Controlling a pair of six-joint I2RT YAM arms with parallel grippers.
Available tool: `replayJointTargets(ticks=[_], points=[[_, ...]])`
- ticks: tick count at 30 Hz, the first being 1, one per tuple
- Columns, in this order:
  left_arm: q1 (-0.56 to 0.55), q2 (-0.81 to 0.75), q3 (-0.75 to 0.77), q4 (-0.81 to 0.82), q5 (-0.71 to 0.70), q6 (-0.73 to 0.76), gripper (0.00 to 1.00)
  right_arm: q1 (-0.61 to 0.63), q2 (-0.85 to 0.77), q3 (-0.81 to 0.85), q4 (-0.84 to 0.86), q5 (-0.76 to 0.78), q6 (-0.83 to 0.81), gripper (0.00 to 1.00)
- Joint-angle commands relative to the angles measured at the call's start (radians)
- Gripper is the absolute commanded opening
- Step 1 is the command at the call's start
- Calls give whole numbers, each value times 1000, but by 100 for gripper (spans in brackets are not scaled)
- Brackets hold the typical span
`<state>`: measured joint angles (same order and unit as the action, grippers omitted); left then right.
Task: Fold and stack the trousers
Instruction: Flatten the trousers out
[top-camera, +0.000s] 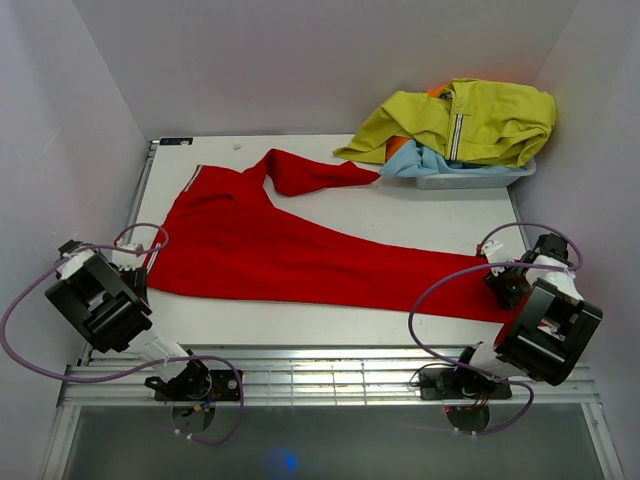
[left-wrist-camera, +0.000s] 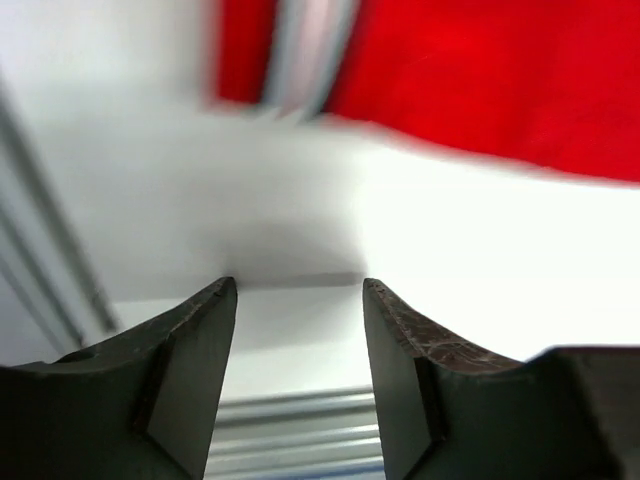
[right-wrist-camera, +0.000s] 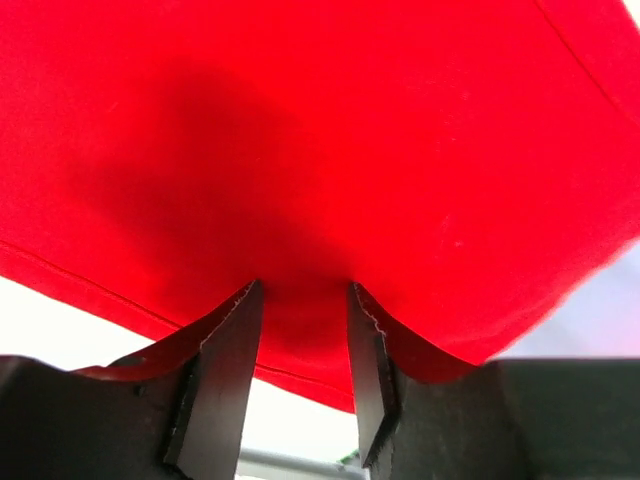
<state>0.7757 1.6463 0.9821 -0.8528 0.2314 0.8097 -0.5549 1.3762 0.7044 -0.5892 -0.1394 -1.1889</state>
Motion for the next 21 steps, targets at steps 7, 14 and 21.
replayJointTargets(ticks=[7,14,21], points=[[113,-8,251,-222,159,174,71,-2,-141,82,-256,-136,-215,57],[-153,-83,296,-135,264,-42,80,124,-73,185,-216,-178,49,53],[-312,85,283,35,148,-251,86,196,125,239,-169,-91,198,50]])
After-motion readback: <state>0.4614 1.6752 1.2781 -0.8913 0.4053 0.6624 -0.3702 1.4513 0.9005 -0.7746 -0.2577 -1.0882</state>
